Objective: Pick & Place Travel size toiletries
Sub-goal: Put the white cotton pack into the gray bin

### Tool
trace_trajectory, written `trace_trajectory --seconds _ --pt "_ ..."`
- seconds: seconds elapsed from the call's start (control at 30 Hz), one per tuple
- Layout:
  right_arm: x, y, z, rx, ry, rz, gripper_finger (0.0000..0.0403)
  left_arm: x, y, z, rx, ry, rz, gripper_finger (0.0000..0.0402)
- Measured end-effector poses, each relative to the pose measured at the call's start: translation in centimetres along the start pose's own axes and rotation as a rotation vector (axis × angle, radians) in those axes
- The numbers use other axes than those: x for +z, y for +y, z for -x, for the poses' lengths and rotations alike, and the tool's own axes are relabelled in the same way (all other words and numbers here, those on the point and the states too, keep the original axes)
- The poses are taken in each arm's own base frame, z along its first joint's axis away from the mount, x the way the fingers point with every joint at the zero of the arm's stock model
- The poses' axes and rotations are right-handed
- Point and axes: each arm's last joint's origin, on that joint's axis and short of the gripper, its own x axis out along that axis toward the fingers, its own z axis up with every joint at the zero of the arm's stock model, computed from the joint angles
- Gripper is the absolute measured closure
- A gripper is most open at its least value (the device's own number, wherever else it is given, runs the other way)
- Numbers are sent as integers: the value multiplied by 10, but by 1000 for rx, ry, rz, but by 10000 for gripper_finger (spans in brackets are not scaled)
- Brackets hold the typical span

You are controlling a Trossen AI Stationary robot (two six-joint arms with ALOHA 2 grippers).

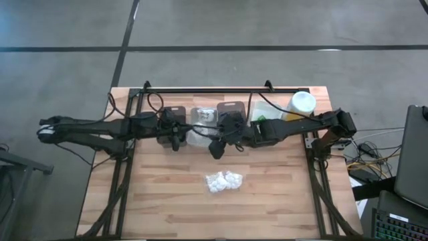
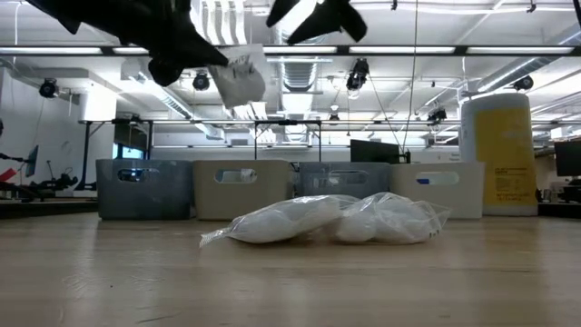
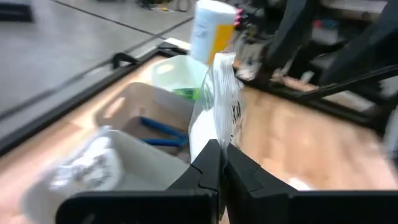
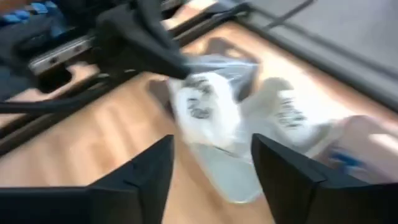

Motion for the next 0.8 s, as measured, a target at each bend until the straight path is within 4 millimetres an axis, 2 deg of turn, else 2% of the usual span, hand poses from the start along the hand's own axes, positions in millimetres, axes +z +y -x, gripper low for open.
trace_trajectory --seconds 0.17,0.3,0.43,0.6,0.8 --pt "8 -2 29 -104 -72 19 148 -3 9 -7 90 26 -165 398" --pt "9 -9 42 -117 -52 -36 127 -14 23 -25 145 128 -281 398" --pt "8 -12 48 -130 -36 -67 118 -22 38 -50 166 224 -357 398" --pt "1 -7 48 -154 -49 -86 110 -21 56 -81 174 302 -434 398" --pt "-2 -5 47 -172 -65 -109 102 -29 80 -107 180 395 -459 388"
